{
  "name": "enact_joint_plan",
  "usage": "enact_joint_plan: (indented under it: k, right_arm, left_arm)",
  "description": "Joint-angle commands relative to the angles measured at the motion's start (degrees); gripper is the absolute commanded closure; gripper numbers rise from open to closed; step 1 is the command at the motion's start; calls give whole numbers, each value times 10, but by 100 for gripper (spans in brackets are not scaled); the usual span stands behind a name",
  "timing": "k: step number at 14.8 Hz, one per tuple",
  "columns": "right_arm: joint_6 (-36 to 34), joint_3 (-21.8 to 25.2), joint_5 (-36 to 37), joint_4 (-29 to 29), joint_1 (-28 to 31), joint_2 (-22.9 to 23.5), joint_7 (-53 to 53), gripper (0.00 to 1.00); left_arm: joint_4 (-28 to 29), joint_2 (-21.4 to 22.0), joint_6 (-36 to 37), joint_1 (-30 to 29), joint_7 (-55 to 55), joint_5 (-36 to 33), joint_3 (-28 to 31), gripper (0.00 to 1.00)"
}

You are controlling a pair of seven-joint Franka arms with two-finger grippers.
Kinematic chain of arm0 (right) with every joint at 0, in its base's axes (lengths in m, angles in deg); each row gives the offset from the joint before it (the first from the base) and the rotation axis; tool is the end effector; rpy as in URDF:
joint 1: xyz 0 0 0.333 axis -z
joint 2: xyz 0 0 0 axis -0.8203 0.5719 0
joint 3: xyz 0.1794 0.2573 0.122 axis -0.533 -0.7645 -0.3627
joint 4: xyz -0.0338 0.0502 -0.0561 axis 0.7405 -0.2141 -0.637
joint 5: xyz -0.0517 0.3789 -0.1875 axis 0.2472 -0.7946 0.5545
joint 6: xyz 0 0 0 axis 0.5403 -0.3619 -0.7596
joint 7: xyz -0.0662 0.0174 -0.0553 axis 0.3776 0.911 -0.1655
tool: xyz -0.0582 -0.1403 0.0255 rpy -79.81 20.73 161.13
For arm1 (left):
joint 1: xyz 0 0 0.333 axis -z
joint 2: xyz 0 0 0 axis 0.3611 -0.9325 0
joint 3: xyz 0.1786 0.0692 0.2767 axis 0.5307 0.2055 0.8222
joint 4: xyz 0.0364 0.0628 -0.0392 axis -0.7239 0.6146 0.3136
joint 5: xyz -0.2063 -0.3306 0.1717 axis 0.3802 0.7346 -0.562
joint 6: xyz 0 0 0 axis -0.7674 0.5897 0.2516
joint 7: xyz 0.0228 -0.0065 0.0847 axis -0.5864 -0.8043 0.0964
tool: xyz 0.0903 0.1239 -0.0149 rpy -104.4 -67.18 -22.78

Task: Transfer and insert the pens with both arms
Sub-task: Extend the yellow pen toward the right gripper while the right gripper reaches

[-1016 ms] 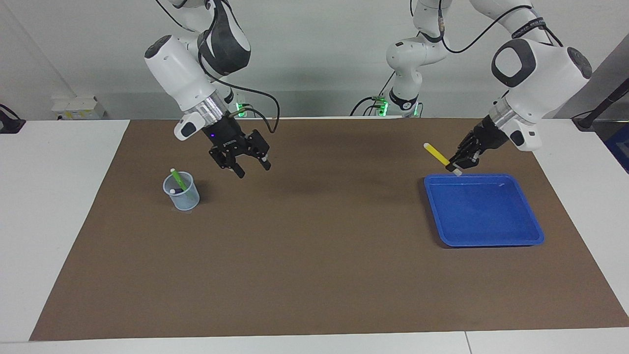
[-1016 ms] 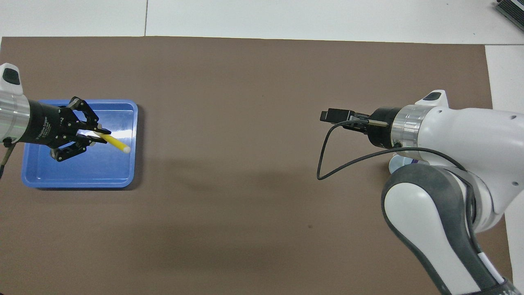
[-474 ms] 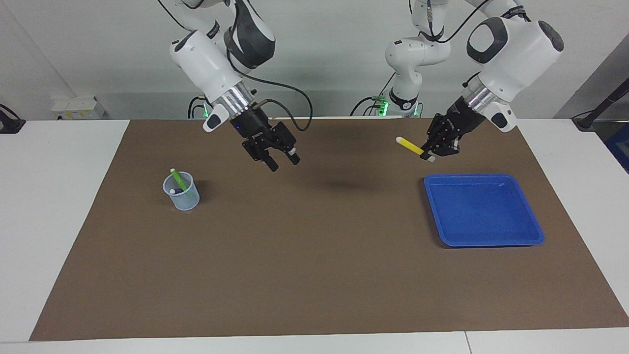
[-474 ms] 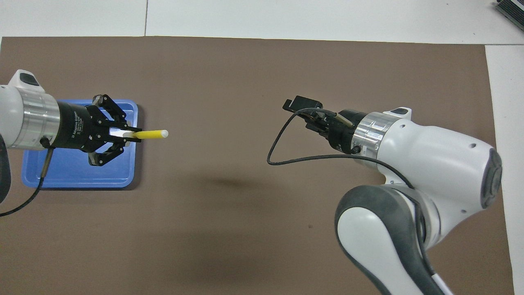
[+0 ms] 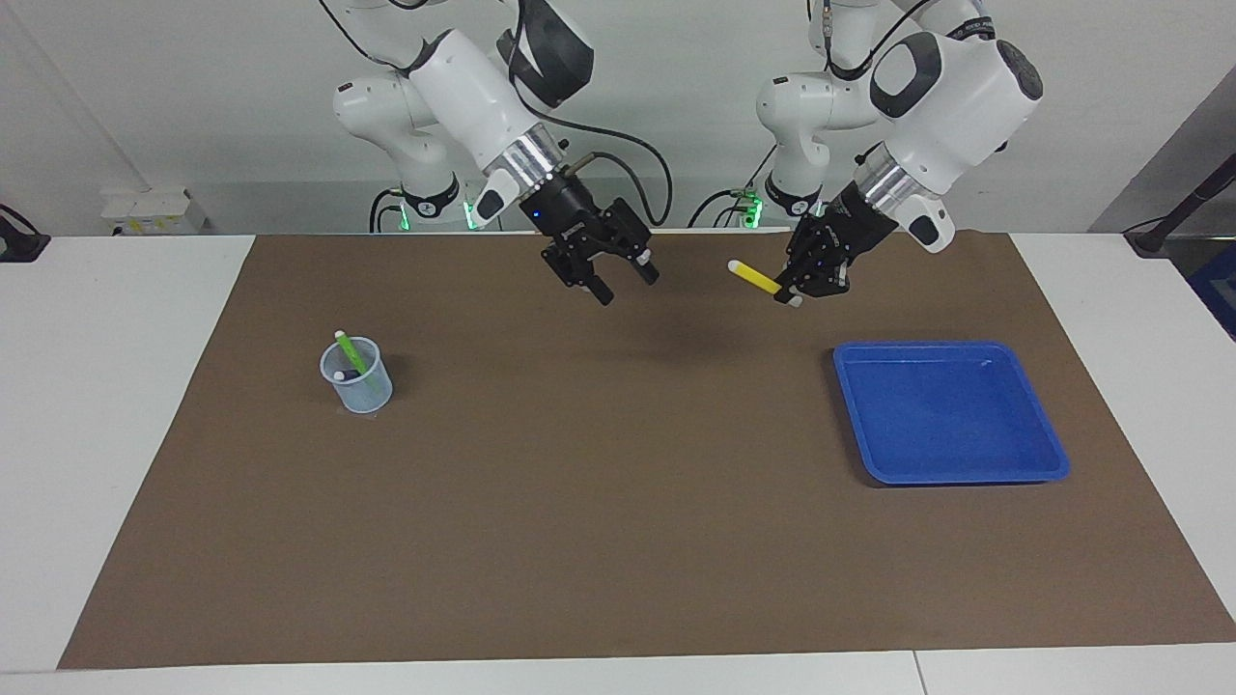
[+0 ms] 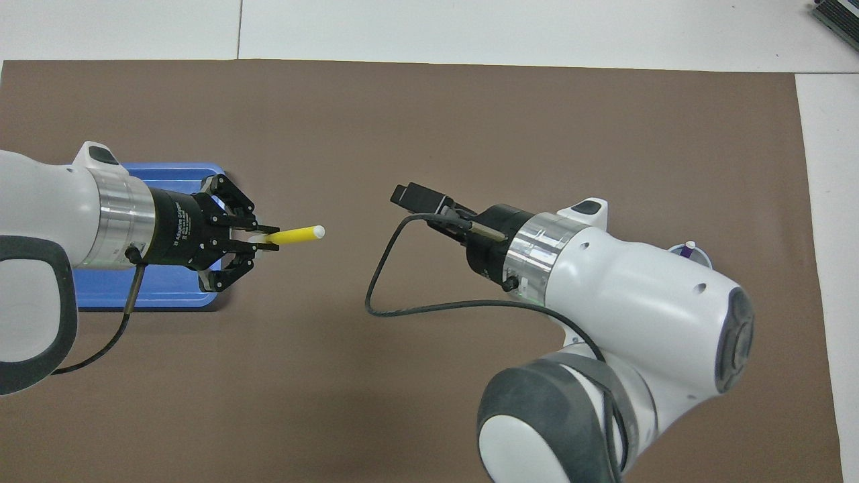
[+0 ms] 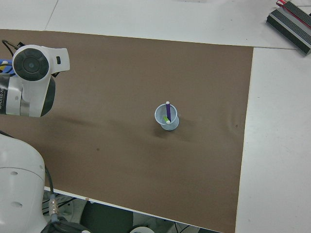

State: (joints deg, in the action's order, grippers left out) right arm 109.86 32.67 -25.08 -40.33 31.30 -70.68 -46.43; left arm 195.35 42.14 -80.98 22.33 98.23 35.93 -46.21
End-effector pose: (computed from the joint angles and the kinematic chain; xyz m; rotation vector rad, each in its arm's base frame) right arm 0.5450 0.3645 0.5283 -2.2641 0.4801 -0.3862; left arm 0.5411 -0.1994 0.5245 1.9802 1.8608 -0.4470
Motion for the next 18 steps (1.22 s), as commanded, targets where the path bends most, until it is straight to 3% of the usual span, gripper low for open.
enact_joint_plan:
  k: [1,10,13,14,18]
  right_arm:
    - [6,2,-13,7,-33,3,1,10]
    - [8,1,10,41,-87,20,-2,10]
    - [10,2,27,42,-91,26,-2,17]
    - [10,2,28,42,-91,26,3,25]
    - [9,2,35,41,-83,29,16,41]
  left_arm:
    - [37,35,-27,19,30,13,7,100]
    - [56,55,-27,45,46,32,7,100]
    - [67,65,-26,45,46,34,7,100]
    - [67,65,-24,45,46,34,7,100]
    - [67,66,-22,45,46,34,7,100]
